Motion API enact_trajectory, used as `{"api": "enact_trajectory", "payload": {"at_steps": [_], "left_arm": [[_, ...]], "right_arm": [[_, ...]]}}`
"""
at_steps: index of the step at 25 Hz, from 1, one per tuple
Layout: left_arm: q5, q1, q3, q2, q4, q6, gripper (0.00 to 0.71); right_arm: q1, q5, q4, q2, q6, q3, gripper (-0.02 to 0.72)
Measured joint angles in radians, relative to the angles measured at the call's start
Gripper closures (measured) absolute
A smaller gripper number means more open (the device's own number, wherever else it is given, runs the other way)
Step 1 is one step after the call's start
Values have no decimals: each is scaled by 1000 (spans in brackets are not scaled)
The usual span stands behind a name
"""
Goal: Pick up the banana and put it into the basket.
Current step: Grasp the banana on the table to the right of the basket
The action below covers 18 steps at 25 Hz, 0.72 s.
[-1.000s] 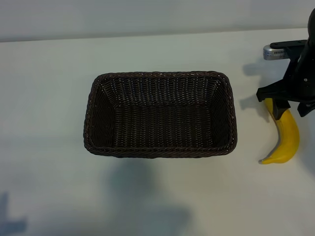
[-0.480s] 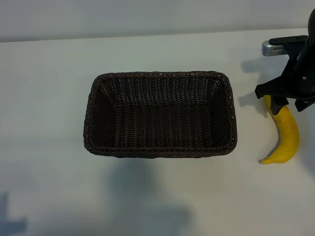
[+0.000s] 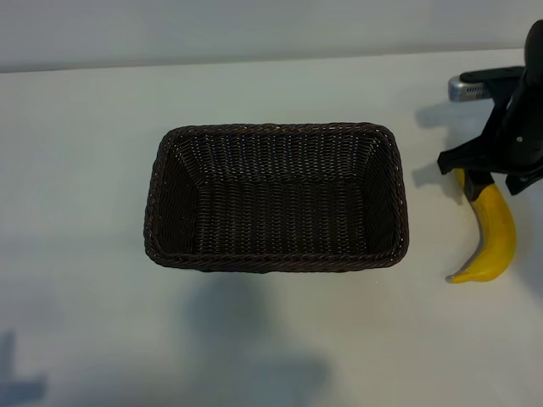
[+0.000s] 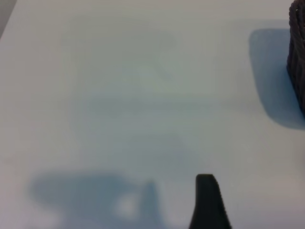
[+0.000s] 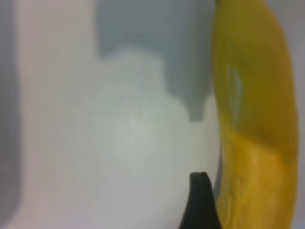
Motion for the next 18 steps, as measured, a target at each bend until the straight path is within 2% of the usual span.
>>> {"api": "enact_trajectory", "payload": {"at_steps": [18], "left_arm": [[0,0,0,0,0,0,205]], "right_arm": [[0,-29,-31,92,0,1,167]]}}
